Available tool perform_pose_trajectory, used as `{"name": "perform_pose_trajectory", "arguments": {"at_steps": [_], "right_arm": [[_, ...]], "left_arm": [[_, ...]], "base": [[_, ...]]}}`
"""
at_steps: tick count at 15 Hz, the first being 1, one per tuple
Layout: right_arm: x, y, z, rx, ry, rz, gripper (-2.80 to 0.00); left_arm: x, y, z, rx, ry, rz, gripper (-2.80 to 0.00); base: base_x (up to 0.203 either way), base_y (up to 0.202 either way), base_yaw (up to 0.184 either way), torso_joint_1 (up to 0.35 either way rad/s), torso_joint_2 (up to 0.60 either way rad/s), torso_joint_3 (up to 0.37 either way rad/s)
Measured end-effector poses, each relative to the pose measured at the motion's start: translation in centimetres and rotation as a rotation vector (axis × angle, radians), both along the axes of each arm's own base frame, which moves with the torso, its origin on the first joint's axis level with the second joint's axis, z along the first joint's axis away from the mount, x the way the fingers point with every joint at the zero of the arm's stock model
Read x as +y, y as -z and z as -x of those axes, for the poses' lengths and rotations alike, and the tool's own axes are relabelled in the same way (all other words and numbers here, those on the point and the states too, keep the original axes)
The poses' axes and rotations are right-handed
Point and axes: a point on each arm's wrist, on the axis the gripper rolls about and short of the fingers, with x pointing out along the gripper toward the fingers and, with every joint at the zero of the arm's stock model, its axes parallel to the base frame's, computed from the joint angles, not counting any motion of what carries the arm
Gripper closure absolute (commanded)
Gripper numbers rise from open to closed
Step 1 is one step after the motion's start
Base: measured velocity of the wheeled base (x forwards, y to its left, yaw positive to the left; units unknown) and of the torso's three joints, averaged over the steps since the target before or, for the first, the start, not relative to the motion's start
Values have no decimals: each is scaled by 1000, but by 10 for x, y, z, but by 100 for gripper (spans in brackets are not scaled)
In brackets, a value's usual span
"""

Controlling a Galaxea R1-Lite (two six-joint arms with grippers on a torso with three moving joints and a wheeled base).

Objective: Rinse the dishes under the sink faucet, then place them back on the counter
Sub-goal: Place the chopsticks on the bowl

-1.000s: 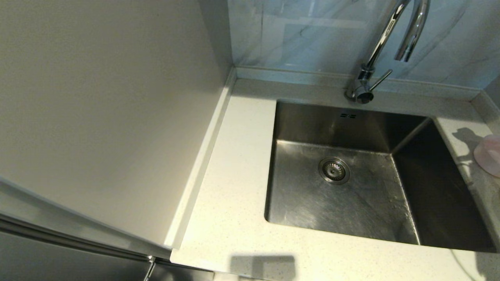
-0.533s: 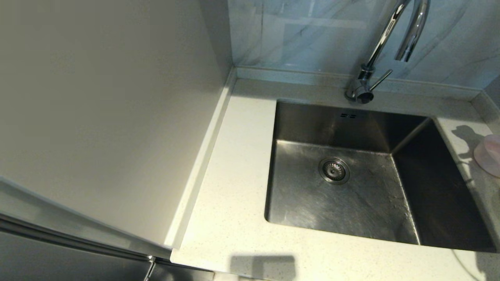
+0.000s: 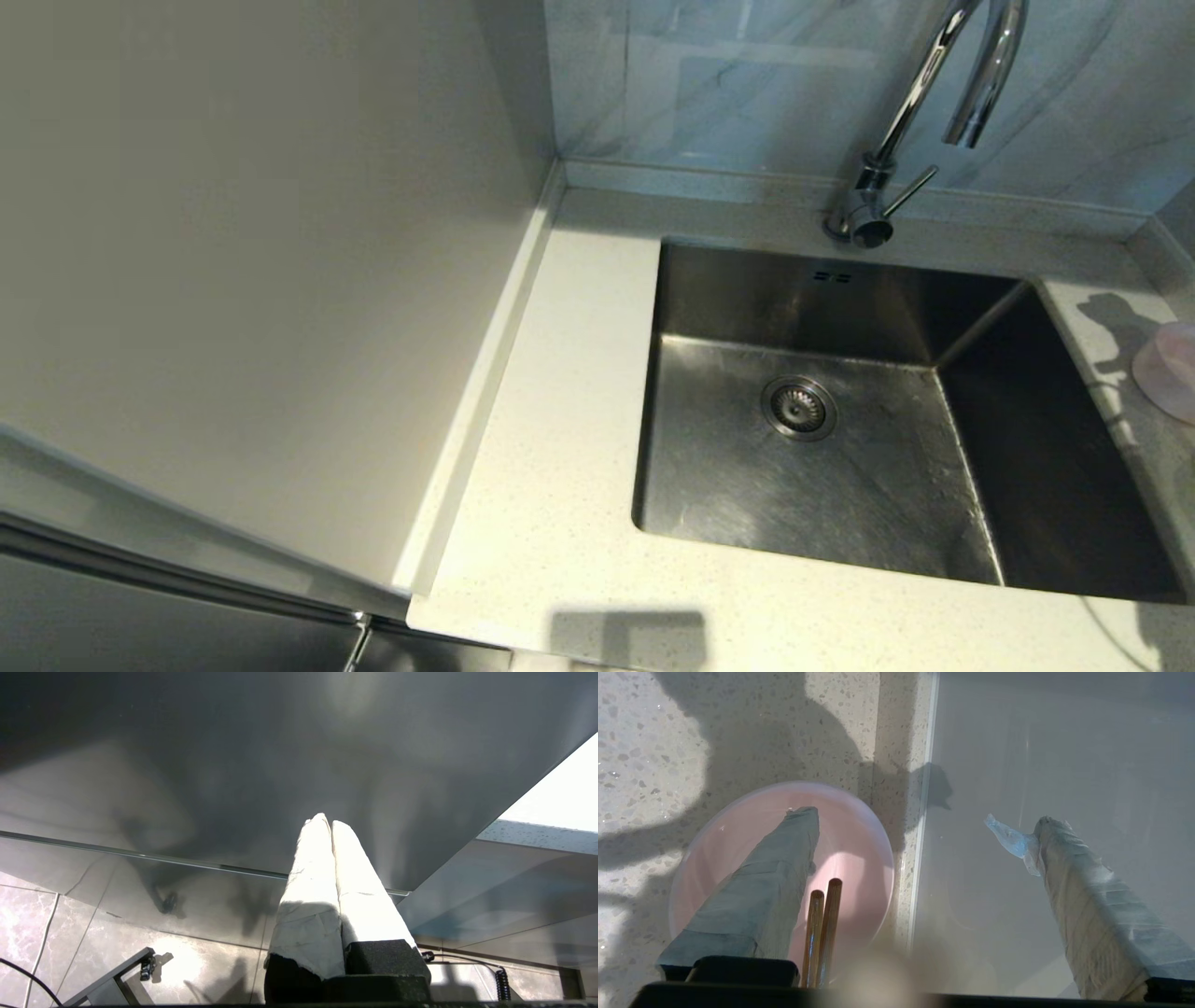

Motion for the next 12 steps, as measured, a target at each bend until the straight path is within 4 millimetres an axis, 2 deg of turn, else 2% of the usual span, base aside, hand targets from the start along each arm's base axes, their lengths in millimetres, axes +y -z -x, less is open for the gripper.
{"name": "perform_pose_trajectory", "arguments": {"at_steps": [6,12], "right_arm": [[3,-6,-1,-33,-18,-9,-280],[20,-17,-2,-125,-53,-77,-280]], "left_arm": [[0,0,0,0,0,0,0],[0,0,0,0,0,0,0]], "base": [[0,0,0,0,0,0],[0,0,0,0,0,0]]}}
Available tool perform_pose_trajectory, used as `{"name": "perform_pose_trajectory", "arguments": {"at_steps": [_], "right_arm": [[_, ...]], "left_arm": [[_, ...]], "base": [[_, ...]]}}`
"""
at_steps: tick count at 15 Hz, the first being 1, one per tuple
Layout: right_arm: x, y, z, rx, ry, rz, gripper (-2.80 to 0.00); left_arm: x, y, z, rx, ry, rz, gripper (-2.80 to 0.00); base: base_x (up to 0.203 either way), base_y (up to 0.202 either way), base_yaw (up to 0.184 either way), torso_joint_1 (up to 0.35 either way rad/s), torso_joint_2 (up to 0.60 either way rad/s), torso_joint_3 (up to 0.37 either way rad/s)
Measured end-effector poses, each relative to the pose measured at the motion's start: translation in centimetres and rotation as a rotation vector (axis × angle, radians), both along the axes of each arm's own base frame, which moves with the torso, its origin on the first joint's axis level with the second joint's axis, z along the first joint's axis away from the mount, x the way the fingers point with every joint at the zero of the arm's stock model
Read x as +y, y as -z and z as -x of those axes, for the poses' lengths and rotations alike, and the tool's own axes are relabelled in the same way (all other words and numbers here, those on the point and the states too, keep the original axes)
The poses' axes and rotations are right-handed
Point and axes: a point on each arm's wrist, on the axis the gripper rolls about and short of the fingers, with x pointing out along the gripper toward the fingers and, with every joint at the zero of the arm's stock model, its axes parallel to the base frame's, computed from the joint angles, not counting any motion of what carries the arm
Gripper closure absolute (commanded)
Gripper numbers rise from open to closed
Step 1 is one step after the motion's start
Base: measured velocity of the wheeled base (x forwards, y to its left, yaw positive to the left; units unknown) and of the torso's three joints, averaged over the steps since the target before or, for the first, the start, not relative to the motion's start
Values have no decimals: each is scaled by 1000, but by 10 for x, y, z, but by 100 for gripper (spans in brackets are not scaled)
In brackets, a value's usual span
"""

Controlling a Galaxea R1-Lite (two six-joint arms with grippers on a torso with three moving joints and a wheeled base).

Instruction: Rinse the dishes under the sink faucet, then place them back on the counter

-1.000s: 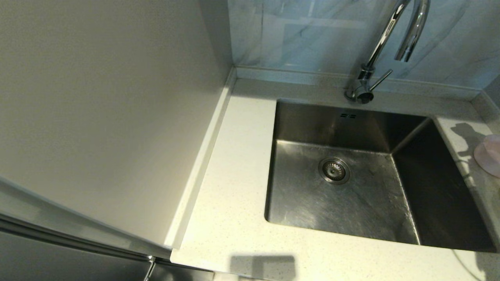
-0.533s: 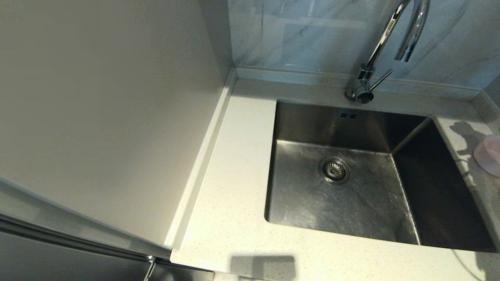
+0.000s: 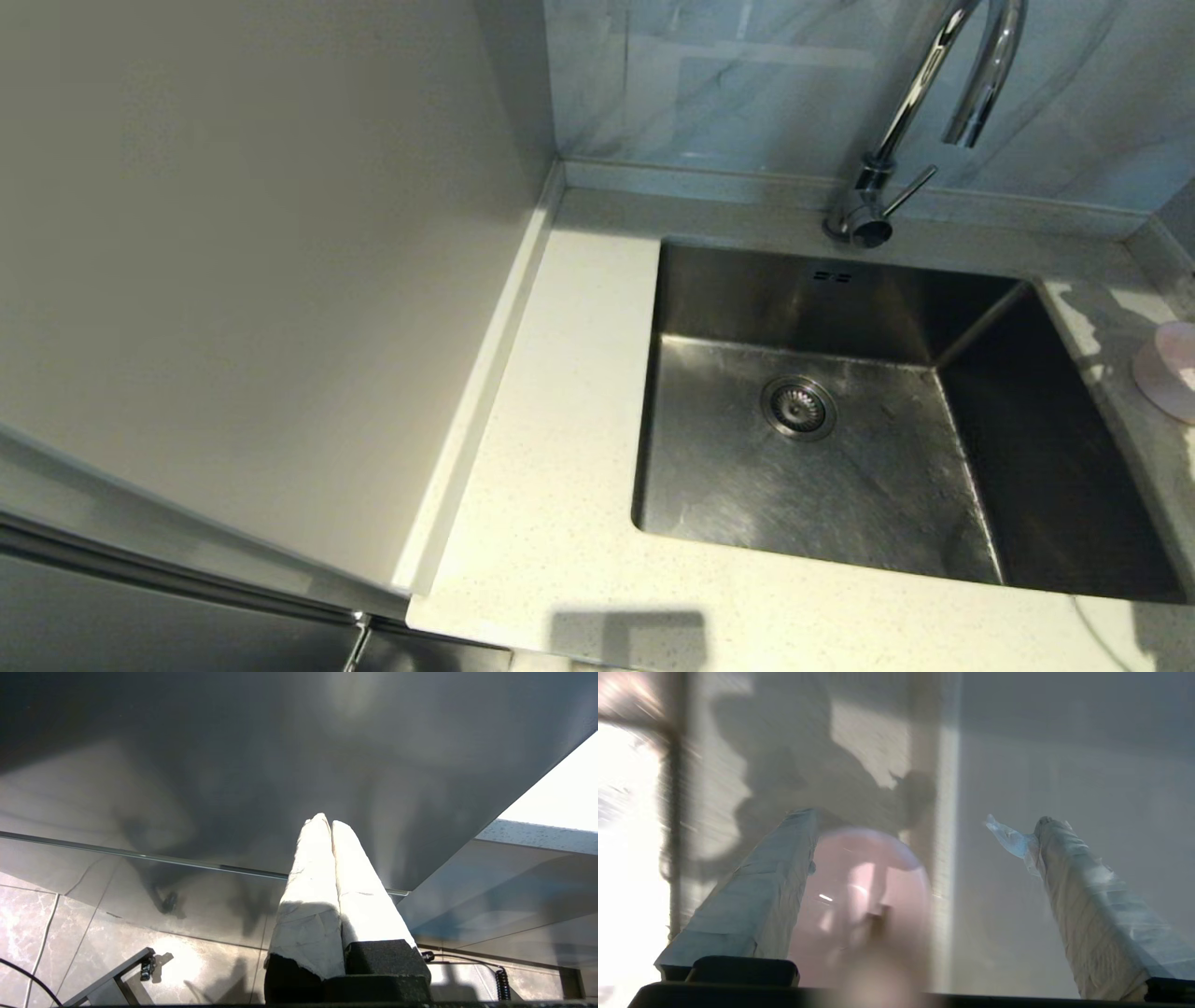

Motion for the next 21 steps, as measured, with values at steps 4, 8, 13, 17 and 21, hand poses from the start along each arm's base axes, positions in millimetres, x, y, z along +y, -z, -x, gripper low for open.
{"name": "perform_pose_trajectory", "arguments": {"at_steps": [4,8,13,17,21], "right_arm": [[24,-18,3,-88,-28,-41,-280],[45,-41,18,-171,-54,-47,-153],[70,-72,48,-280,-83,-50,0],[91,-88,86,-339,-95,-81,0],[117,-67,138,-272,-121,-174,0]], "left_arm": [[0,0,0,0,0,0,0],[0,0,0,0,0,0,0],[0,0,0,0,0,0,0],[0,0,0,0,0,0,0],[0,0,0,0,0,0,0]], "base": [[0,0,0,0,0,0],[0,0,0,0,0,0],[0,0,0,0,0,0],[0,0,0,0,0,0],[0,0,0,0,0,0]]}}
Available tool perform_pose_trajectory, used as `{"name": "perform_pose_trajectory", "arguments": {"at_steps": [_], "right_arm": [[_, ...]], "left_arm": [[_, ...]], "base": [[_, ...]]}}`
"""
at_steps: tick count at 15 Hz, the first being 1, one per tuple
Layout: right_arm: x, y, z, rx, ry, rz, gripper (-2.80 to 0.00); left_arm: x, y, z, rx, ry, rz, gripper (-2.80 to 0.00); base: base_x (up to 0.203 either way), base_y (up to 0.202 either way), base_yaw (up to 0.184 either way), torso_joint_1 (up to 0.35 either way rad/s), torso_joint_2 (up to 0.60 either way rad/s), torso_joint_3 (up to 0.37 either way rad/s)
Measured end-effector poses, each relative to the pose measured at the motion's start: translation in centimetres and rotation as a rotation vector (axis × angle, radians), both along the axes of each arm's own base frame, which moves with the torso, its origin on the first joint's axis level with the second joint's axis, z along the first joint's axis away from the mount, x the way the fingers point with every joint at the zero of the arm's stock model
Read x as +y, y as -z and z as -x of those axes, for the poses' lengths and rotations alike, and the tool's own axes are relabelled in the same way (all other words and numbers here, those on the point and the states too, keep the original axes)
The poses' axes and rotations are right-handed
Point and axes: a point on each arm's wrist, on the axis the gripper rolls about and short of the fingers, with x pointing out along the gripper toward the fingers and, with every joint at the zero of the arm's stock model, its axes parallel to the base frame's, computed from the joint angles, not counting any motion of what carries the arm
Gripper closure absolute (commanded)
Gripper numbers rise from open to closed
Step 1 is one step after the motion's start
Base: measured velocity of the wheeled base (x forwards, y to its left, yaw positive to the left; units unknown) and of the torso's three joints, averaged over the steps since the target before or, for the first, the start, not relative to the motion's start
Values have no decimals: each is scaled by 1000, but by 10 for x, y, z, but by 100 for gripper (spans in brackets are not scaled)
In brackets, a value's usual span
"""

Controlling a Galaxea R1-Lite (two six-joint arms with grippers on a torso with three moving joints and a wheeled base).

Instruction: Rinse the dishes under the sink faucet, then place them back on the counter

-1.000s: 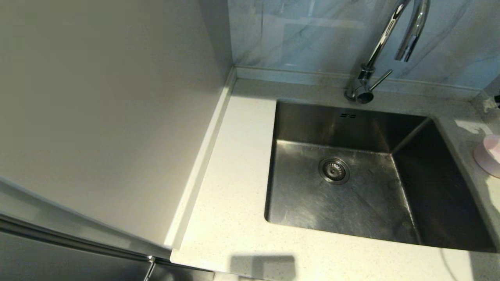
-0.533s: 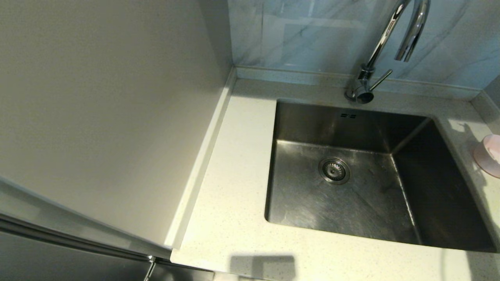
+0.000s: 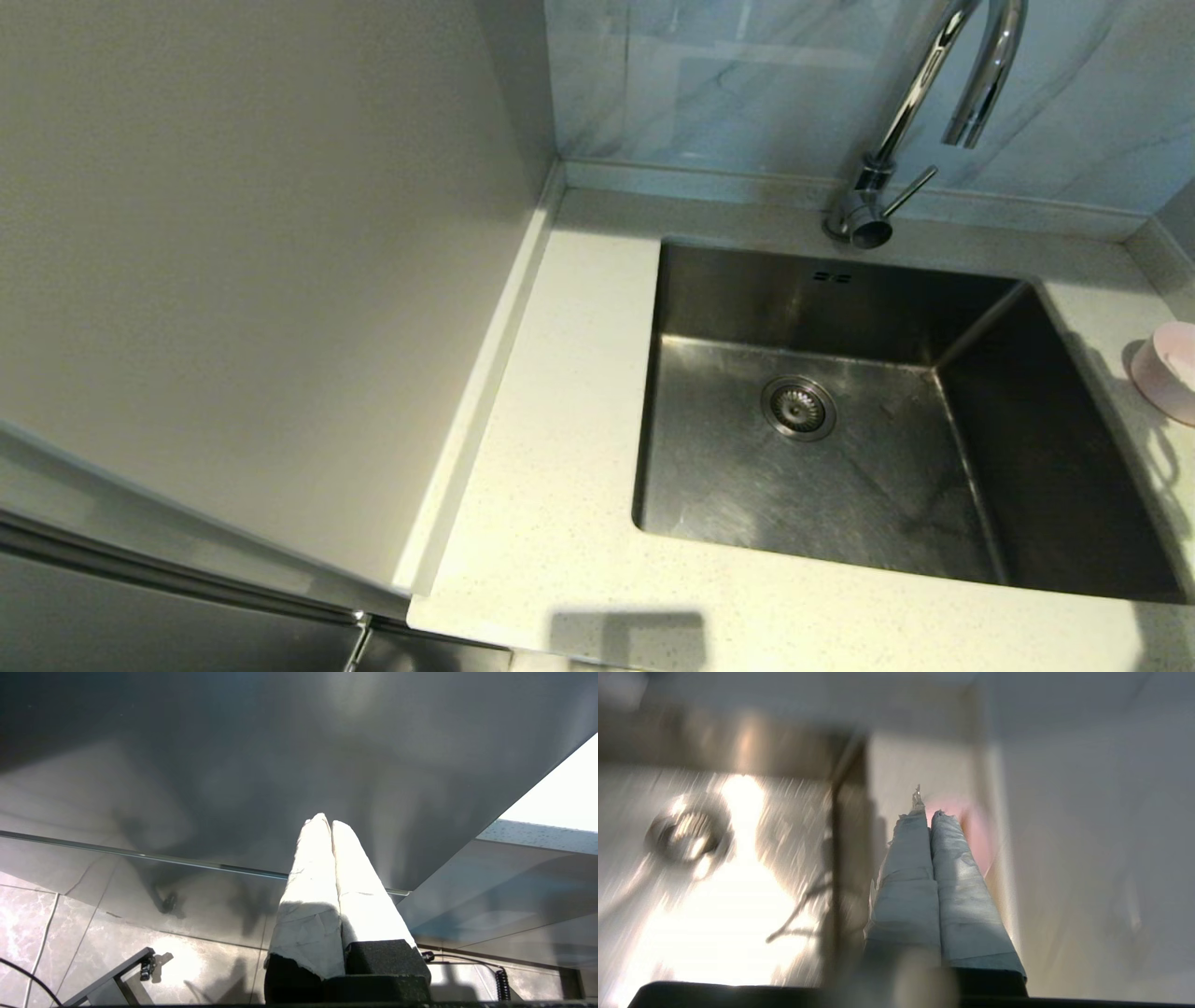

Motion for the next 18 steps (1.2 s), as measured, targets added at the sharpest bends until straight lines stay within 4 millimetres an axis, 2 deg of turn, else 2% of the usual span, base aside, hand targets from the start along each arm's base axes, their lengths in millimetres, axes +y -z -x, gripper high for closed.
{"name": "perform_pose_trajectory", "arguments": {"at_steps": [2,4,6,10,12,15,18], "right_arm": [[13,24,30,46,-29,-28,0],[28,40,65,4,-54,-40,0],[42,53,97,-100,-92,-35,0],[59,95,157,-333,-156,-23,0],[62,128,176,-363,-167,-45,0],[62,181,193,-341,-182,-63,0],[62,212,205,-343,-219,-53,0]], "left_arm": [[0,0,0,0,0,0,0],[0,0,0,0,0,0,0],[0,0,0,0,0,0,0],[0,0,0,0,0,0,0],[0,0,0,0,0,0,0],[0,0,0,0,0,0,0],[0,0,0,0,0,0,0]], "base": [[0,0,0,0,0,0],[0,0,0,0,0,0],[0,0,0,0,0,0],[0,0,0,0,0,0],[0,0,0,0,0,0],[0,0,0,0,0,0],[0,0,0,0,0,0]]}}
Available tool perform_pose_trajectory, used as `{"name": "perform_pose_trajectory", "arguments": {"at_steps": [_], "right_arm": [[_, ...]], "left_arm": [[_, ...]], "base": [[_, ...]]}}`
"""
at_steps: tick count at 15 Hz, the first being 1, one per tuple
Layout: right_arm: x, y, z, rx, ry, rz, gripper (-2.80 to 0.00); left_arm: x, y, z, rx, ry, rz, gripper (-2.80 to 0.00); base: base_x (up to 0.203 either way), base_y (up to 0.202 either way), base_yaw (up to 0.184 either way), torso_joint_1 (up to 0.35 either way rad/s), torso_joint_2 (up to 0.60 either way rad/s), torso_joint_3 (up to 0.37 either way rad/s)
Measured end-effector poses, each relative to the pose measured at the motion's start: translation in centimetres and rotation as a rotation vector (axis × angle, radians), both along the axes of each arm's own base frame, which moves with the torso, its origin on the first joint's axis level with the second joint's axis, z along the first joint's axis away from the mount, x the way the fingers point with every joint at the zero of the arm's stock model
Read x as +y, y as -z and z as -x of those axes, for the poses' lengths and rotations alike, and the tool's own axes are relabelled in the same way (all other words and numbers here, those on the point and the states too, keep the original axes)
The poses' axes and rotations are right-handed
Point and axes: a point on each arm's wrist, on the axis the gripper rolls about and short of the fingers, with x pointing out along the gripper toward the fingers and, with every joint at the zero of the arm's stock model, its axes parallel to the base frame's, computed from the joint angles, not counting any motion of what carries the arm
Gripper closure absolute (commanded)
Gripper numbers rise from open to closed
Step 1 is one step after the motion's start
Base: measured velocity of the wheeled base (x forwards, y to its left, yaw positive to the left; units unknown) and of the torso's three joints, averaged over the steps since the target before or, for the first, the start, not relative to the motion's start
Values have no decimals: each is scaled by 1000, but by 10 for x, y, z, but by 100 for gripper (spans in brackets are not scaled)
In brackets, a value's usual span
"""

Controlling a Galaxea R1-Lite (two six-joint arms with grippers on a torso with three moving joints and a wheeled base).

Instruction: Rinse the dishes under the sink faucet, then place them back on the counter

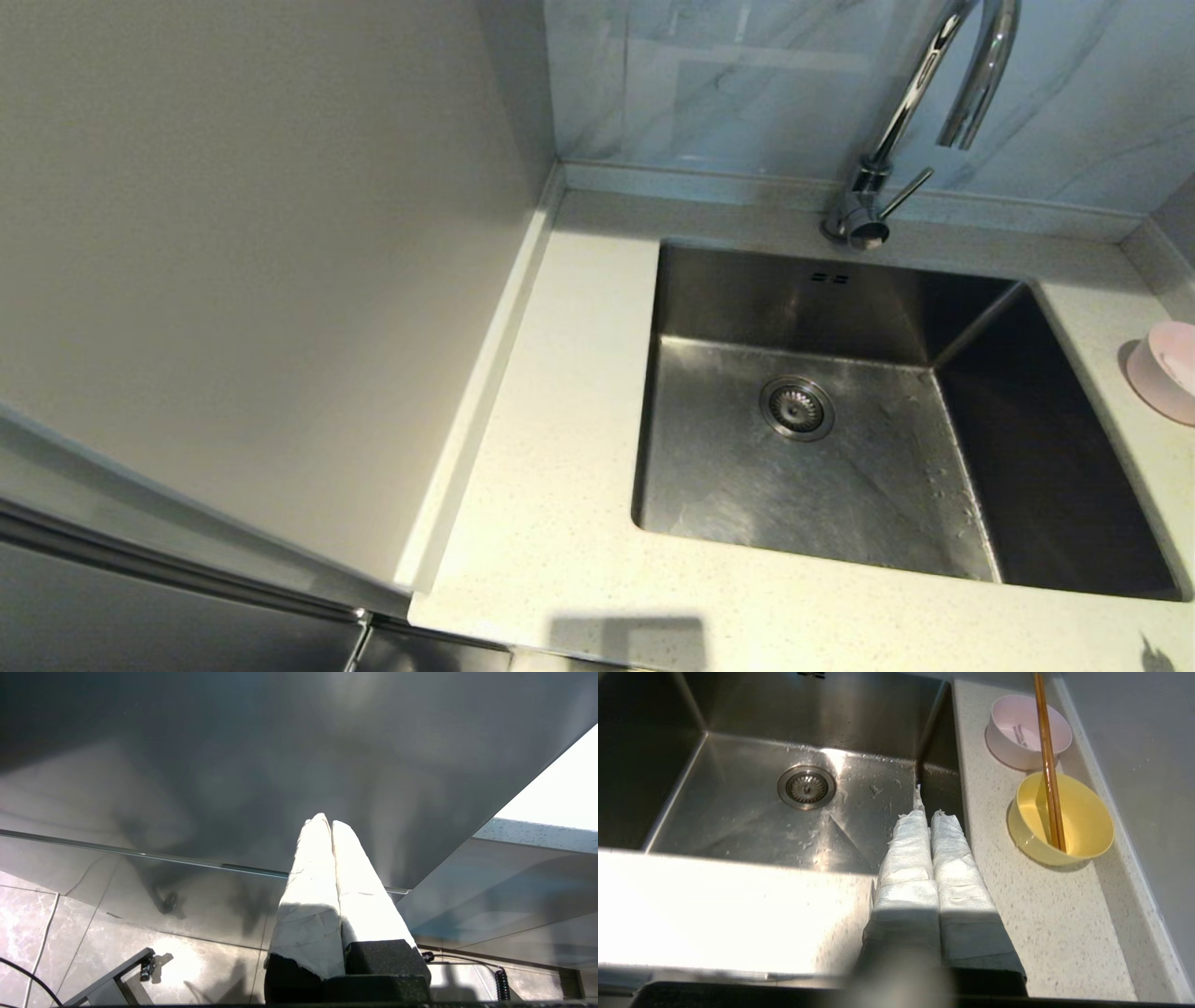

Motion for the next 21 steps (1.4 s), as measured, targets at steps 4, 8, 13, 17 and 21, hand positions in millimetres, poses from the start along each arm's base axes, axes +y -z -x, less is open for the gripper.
{"name": "perform_pose_trajectory", "arguments": {"at_steps": [4,8,13,17,21], "right_arm": [[1,33,13,49,-69,66,0],[3,59,8,107,-139,79,0],[5,71,5,135,-234,23,0],[4,72,2,78,-225,-52,0],[4,73,1,79,-217,-70,0]], "left_arm": [[0,0,0,0,-1,0,0],[0,0,0,0,0,0,0],[0,0,0,0,0,0,0],[0,0,0,0,-1,0,0],[0,0,0,0,-1,0,0]], "base": [[0,0,0,0,0,0],[0,0,0,0,0,0],[0,0,0,0,0,0],[0,0,0,0,0,0],[0,0,0,0,0,0]]}}
